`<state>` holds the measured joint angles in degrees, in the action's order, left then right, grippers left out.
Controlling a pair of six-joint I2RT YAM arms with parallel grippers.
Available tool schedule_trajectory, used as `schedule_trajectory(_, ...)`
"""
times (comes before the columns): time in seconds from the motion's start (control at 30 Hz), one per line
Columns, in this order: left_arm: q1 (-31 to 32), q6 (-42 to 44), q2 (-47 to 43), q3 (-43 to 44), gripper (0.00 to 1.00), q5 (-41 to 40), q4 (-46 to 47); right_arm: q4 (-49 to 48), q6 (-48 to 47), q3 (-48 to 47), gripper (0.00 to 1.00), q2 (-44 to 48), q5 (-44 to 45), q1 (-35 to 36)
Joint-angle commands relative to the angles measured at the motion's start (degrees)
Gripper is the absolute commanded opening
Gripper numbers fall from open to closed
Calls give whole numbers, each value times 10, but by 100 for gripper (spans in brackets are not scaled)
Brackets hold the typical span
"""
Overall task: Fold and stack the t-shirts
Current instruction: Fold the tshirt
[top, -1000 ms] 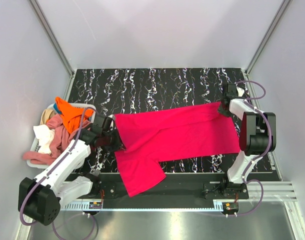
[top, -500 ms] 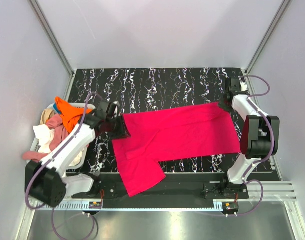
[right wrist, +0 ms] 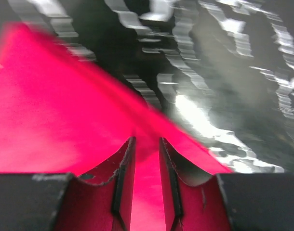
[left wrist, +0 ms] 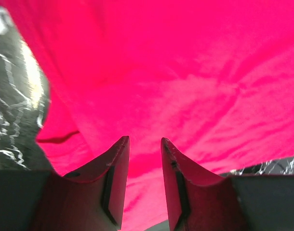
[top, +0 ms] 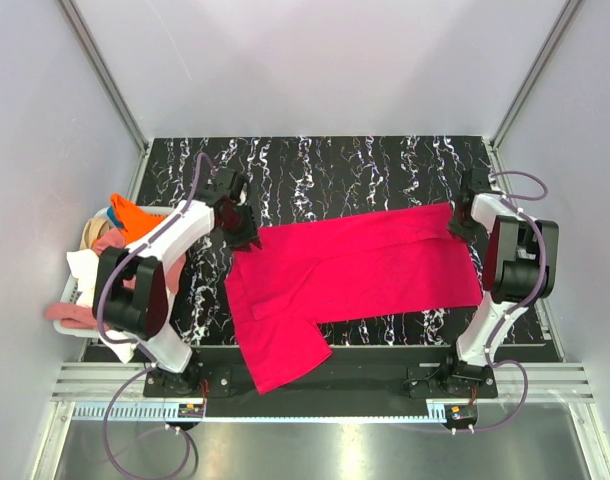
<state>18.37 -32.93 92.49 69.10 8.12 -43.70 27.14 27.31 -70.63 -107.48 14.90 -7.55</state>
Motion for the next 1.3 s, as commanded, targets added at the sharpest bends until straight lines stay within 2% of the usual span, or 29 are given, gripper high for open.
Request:
schedule_trajectory(0.0, -25, 13, 30, 50, 37, -7, 9, 23, 17, 13, 32, 58, 56, -8)
schedule_trajectory(0.1, -34, 12, 76, 81, 37, -13, 12, 23, 33, 15, 32, 88, 52, -8)
schedule_trajectory(0.23, -34, 2, 139, 108, 36, -32, 16, -20, 30, 6, 32, 99, -32, -7)
schedule_trajectory(0.3, -34, -1, 157, 118, 36, -43, 20, -28, 28, -7, 32, 81, -69, -7)
schedule_trajectory(0.5, -35, -5, 217, 150, 35, -70, 23, -32, 19, -63, 33, -6, -109, -7)
schedule_trajectory(0.7, -35, -5, 276, 206, 35, -79, 22, -31, 2, -151, 30, -112, -78, -8)
schedule_trajectory(0.8, -32, 1, 311, 250, 35, -93, 26, -7, 5, -226, 29, -158, -66, -17)
schedule_trajectory(0.97, -24, 42, 355, 364, 35, -65, 29, 35, -17, -334, 32, -220, -44, -22)
schedule_trajectory(1.13, -32, 63, 311, 423, 39, -22, -1, 67, -33, -386, 35, -202, -59, -22)
schedule_trajectory(1.27, -38, 72, 220, 374, 45, -7, -9, 82, 14, -362, 40, -120, -138, 1)
